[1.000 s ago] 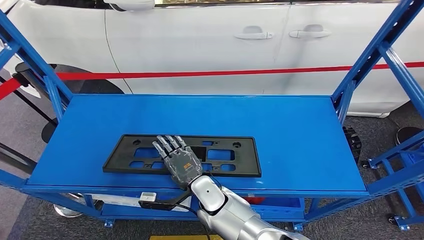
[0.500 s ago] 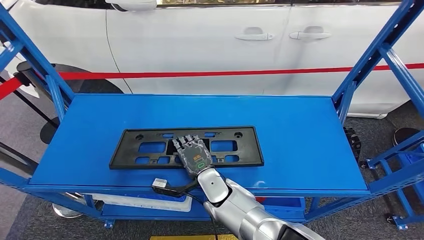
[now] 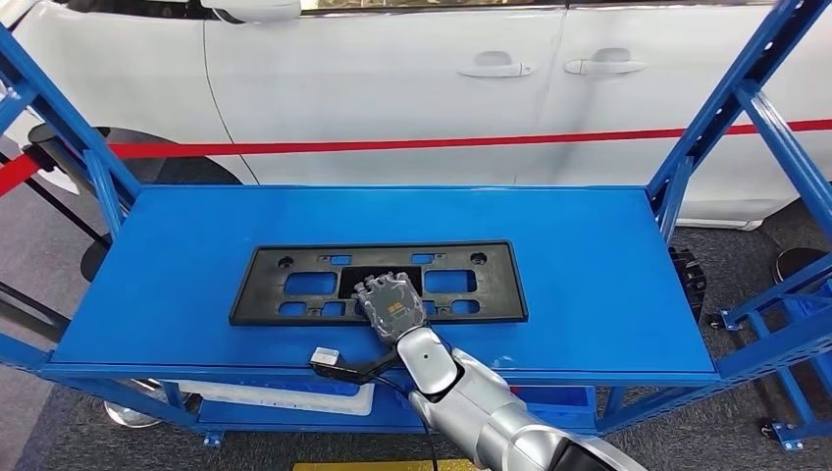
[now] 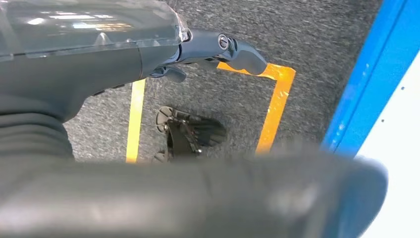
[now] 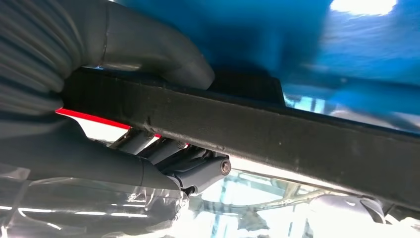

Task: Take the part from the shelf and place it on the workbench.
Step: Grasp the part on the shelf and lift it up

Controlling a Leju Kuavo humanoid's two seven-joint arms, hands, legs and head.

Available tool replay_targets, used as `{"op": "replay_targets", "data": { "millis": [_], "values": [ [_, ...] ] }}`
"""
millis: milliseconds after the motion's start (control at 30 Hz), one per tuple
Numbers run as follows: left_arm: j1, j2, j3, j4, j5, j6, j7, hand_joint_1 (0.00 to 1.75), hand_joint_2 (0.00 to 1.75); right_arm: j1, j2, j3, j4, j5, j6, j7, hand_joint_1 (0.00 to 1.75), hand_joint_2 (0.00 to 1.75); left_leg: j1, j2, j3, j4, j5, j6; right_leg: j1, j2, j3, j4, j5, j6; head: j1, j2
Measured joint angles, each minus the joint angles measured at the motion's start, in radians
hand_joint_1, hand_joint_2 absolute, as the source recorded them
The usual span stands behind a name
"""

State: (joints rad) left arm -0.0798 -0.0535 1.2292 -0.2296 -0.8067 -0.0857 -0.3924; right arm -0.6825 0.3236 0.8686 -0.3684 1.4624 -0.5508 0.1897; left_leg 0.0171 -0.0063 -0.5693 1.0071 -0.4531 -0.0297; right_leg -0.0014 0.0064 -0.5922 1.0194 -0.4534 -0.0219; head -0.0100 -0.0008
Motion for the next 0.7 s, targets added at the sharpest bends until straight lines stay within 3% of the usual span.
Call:
{"op": "replay_targets", "data": {
  "millis": [67,133,167,200,233,267,300,367,467,533,600,667,700],
  "values": [
    [0.000,0.000,0.000,0.000,0.000,0.001,-0.012,0.00,1.75,-0.001,0.000,-0.007,0.001,0.001,0.000,-0.004,1.64,1.75,0.001,0.001,-0.022,0.054,-0.039,-0.008,-0.005,-0.002,0.006,-0.009,0.004,-0.010,-0.002,0.000],
    [0.000,0.001,0.000,0.000,0.000,0.005,-0.017,0.00,1.75,-0.001,0.000,-0.015,0.003,-0.001,-0.002,-0.012,1.64,1.75,0.003,0.002,-0.081,0.183,-0.104,-0.013,-0.004,-0.004,0.006,-0.010,0.004,-0.014,-0.004,0.000],
    [0.000,0.001,0.000,0.000,0.000,0.007,-0.019,0.00,1.75,0.000,-0.001,-0.020,0.004,-0.005,-0.005,-0.020,1.64,1.75,0.004,0.002,-0.108,0.242,-0.124,-0.015,-0.003,-0.004,0.006,-0.010,0.004,-0.015,-0.005,0.000],
    [0.001,0.001,0.000,0.000,0.000,0.009,-0.020,0.00,1.75,0.001,-0.002,-0.026,0.005,-0.012,-0.011,-0.031,1.64,1.75,0.004,0.002,-0.123,0.273,-0.126,-0.015,-0.001,-0.003,0.006,-0.009,0.004,-0.016,-0.005,0.000],
    [0.002,0.001,0.000,0.000,0.002,0.008,-0.021,0.00,1.75,0.001,-0.002,-0.033,0.006,-0.021,-0.019,-0.044,1.64,1.75,0.004,0.002,-0.119,0.264,-0.109,-0.015,0.000,-0.003,0.007,-0.008,0.003,-0.016,-0.005,0.000],
    [0.002,0.001,0.000,0.000,0.007,0.003,-0.023,0.00,1.75,0.000,-0.003,-0.041,0.005,-0.040,-0.030,-0.064,1.64,1.75,0.004,0.002,-0.096,0.217,-0.076,-0.013,0.000,-0.002,0.009,-0.007,0.002,-0.016,-0.005,0.000],
    [0.002,0.001,0.001,0.000,0.015,-0.006,-0.025,0.00,1.75,0.000,-0.003,-0.052,0.002,-0.072,-0.043,-0.099,1.64,1.75,0.004,0.002,-0.063,0.146,-0.040,-0.011,0.001,-0.001,0.012,-0.006,0.000,-0.014,-0.005,0.000],
    [0.001,0.002,0.005,0.000,0.034,-0.031,-0.034,0.00,1.75,-0.002,-0.005,-0.090,-0.018,-0.185,-0.067,-0.226,1.64,1.75,0.001,0.002,-0.007,0.032,-0.003,-0.004,0.005,0.002,0.012,-0.002,-0.003,-0.008,-0.004,0.000],
    [0.001,0.002,0.015,0.000,0.055,-0.055,-0.053,0.00,1.75,-0.001,-0.015,-0.186,-0.103,-0.453,-0.050,-0.522,1.64,1.75,-0.001,0.002,0.011,0.001,-0.004,0.012,0.009,0.007,0.013,-0.002,-0.002,0.005,-0.004,0.000],
    [0.002,0.002,0.021,0.000,0.063,-0.062,-0.065,0.00,1.75,0.013,-0.030,-0.257,-0.210,-0.673,0.017,-0.713,1.64,1.75,0.004,0.004,0.015,-0.004,0.000,0.025,0.008,0.006,0.012,0.015,-0.018,0.016,-0.003,0.000],
    [0.003,0.002,0.027,0.000,0.067,-0.064,-0.076,0.00,1.75,0.050,-0.055,-0.320,-0.362,-0.882,0.112,-0.830,1.64,1.75,0.006,0.006,0.015,-0.007,0.004,0.036,0.005,0.004,-0.025,0.105,-0.076,0.025,-0.002,0.000],
    [0.005,0.002,0.032,0.000,0.070,-0.063,-0.085,0.00,1.75,0.113,-0.090,-0.362,-0.533,-1.044,0.196,-0.864,1.64,1.75,0.004,0.003,0.009,-0.006,0.006,0.042,0.002,0.002,-0.087,0.235,-0.138,0.030,-0.002,0.000],
    [0.007,0.003,0.035,0.000,0.071,-0.058,-0.091,0.00,1.75,0.148,-0.111,-0.374,-0.625,-1.122,0.234,-0.871,1.64,1.75,0.002,0.001,0.005,-0.005,0.007,0.043,0.000,0.002,-0.105,0.271,-0.147,0.031,-0.002,0.000]
  ]
}}
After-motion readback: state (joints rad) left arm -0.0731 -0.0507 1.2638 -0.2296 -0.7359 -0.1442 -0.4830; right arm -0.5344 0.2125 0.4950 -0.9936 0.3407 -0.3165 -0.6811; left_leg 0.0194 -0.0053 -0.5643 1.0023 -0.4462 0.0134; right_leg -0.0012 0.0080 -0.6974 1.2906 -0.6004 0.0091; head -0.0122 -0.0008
